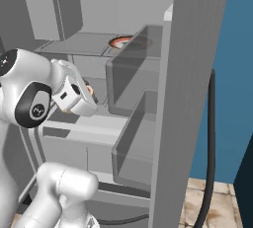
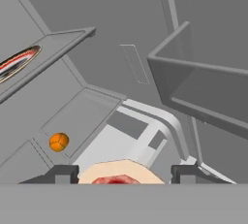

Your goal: Retrieve the steak from the fridge and place it on the saucepan with marinade on the stove.

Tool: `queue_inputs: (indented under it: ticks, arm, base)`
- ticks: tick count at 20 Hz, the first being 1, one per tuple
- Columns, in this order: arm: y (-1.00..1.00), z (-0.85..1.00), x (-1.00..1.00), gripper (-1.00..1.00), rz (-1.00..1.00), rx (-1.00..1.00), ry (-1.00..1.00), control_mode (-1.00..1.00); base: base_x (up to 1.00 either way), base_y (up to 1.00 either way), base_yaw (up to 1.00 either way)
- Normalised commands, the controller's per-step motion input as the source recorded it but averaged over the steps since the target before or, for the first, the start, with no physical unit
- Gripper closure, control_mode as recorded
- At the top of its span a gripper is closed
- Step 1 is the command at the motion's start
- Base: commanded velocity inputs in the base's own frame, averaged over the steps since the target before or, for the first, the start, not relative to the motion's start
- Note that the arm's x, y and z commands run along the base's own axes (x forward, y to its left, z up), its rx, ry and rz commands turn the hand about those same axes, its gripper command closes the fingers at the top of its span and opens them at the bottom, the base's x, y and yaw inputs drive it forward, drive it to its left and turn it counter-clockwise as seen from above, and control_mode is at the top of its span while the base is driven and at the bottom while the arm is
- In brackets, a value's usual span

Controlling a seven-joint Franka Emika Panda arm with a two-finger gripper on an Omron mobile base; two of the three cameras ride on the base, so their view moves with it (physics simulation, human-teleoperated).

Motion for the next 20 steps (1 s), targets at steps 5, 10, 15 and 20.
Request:
queue_inputs:
  ticks: [5, 10, 15, 20]
  arm:
    - [0.0, 0.0, 0.0, 1.0, 0.0, 0.0, 0.0, -1.0]
    - [0.0, 0.0, 0.0, 1.0, 0.0, 0.0, 0.0, -1.0]
    - [0.0, 0.0, 0.0, 1.0, 0.0, 0.0, 0.0, -1.0]
    - [0.0, 0.0, 0.0, 1.0, 0.0, 0.0, 0.0, -1.0]
  base:
    - [0.0, 0.0, 0.0]
    - [0.0, 0.0, 0.0]
    - [0.0, 0.0, 0.0]
    - [0.0, 0.0, 0.0]
